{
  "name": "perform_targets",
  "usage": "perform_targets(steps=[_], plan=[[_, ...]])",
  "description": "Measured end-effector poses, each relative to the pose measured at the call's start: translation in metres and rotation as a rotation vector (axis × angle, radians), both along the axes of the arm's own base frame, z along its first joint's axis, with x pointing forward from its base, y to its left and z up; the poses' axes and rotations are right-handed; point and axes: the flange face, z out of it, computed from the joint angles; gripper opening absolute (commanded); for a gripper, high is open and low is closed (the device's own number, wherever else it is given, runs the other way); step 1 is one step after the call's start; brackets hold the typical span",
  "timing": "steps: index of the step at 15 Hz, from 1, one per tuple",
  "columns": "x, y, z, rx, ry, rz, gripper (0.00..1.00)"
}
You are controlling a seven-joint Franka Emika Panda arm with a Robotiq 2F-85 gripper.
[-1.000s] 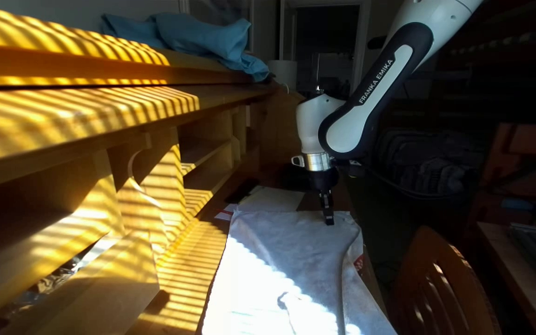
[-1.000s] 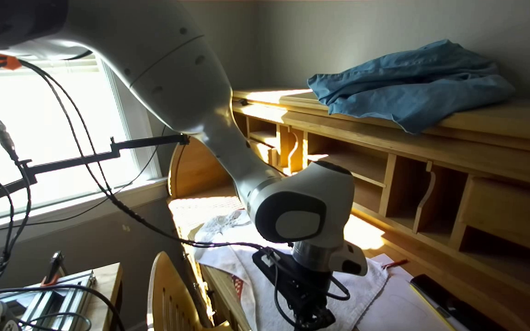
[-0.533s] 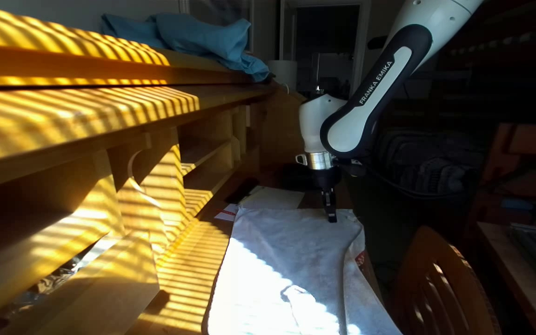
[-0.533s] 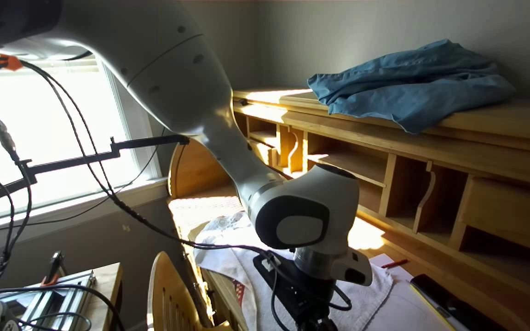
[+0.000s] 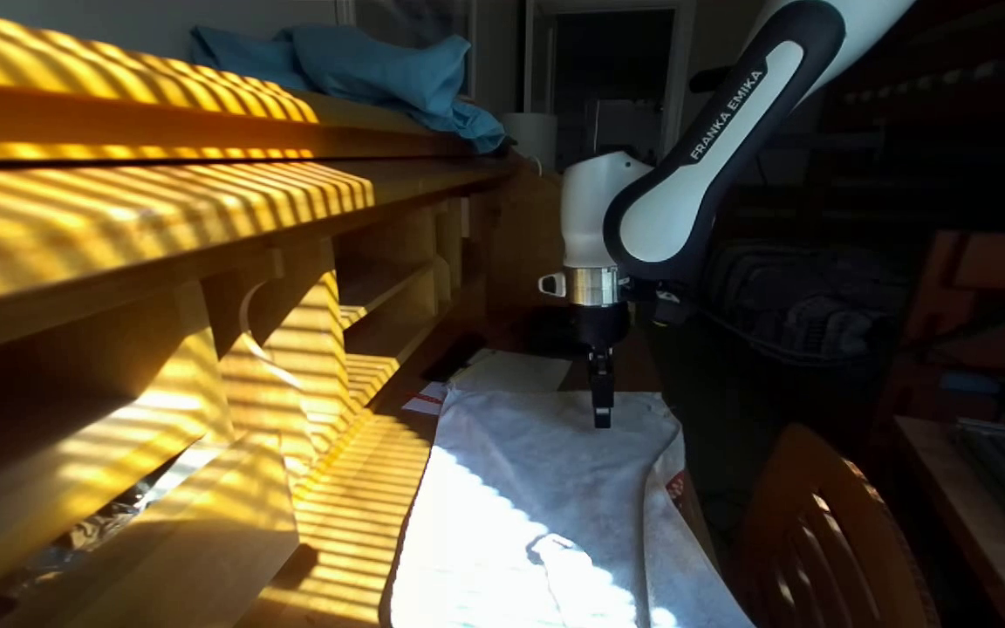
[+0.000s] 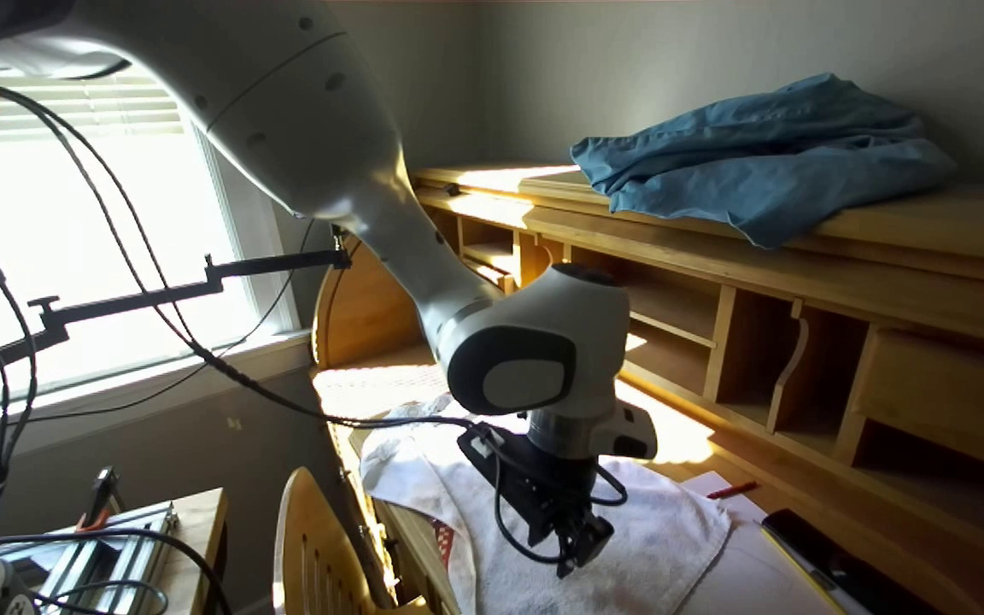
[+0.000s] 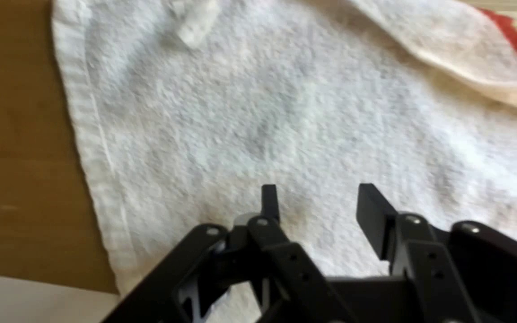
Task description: Unfold the white and red towel and lay it out.
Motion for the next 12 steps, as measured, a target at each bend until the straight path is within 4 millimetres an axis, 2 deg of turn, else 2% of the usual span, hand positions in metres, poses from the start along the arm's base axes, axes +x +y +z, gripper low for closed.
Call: perform_targets(steps=[2,3,7,12], plan=[[0.001,0.024,0.017,0.041,-0.027,0.043,0.96],[0.001,0.034,0.025,0.058,-0.043,0.064,1.00],[0.004,0.062,0.050,0.099,-0.085,0.126,1.00],[0.000,0.075,0.067,0.107,-0.106,0.157,1.00]])
